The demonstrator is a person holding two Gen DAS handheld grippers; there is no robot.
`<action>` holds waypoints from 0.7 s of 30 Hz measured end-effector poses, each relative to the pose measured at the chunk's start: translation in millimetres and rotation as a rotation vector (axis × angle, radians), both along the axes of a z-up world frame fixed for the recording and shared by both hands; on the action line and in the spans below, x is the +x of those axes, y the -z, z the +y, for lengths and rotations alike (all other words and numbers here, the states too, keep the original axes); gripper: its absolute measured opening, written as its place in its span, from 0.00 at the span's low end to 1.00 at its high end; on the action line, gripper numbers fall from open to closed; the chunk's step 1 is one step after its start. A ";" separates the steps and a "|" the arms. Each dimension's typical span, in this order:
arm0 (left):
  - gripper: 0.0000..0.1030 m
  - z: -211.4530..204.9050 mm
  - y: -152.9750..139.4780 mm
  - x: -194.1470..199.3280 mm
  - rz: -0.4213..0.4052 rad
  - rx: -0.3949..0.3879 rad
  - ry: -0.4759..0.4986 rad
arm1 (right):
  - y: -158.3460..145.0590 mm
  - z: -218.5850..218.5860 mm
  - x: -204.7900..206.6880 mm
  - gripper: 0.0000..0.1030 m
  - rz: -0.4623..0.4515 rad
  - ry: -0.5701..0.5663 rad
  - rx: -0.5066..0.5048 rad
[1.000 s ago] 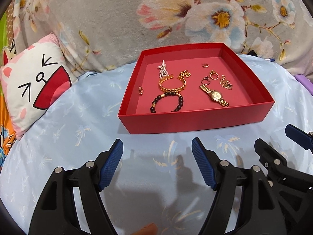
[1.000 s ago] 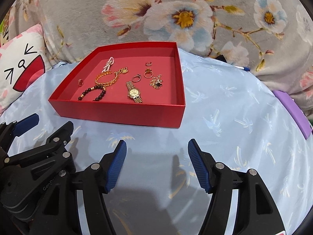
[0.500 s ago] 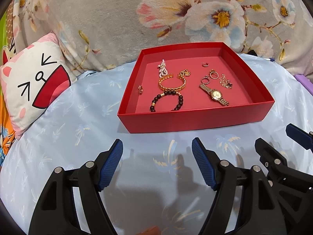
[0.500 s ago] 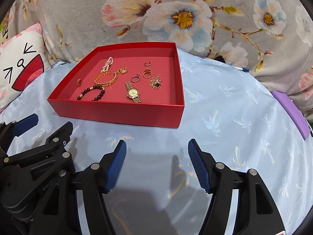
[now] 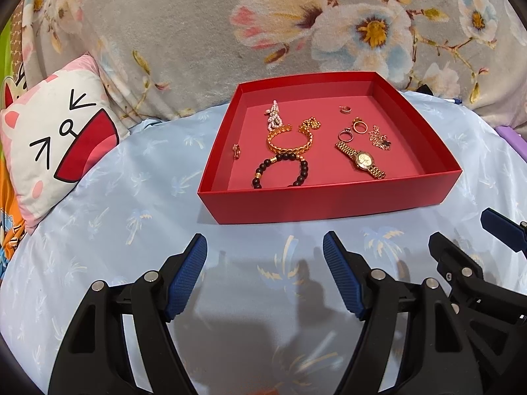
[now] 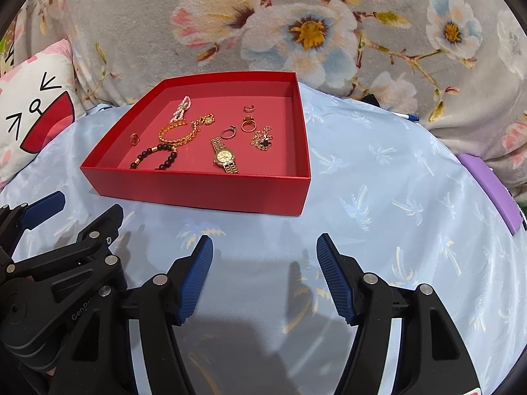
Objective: Organize jewelry
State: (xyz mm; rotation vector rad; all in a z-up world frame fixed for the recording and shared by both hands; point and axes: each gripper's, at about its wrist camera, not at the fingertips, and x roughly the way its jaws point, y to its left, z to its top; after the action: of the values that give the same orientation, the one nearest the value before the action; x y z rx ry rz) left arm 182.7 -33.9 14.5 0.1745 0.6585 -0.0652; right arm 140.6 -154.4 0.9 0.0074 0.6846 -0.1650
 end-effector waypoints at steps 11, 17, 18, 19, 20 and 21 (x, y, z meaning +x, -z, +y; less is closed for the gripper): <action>0.68 -0.2 0.0 -0.1 -0.008 0.003 -0.005 | -0.3 0.5 0.0 0.63 0.000 0.000 0.001; 0.68 -0.3 -0.1 -0.4 -0.008 0.004 -0.006 | -0.2 0.6 0.5 0.63 0.001 0.001 0.000; 0.68 -0.3 -0.1 -0.4 -0.008 0.004 -0.005 | -0.2 0.7 0.4 0.63 0.001 0.001 0.000; 0.68 -0.3 -0.2 -0.4 -0.008 0.004 -0.005 | -0.2 0.7 0.3 0.63 0.001 0.001 0.001; 0.68 -0.3 -0.1 -0.4 -0.008 0.004 -0.005 | -0.1 0.7 0.5 0.63 0.001 0.001 0.001; 0.68 -0.3 -0.1 -0.4 -0.008 0.004 -0.005 | -0.1 0.7 0.5 0.63 0.001 0.001 0.000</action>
State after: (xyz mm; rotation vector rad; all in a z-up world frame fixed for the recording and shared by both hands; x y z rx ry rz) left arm 182.3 -34.2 14.6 0.1768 0.6514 -0.0582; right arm 141.1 -153.6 1.0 0.0078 0.6851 -0.1658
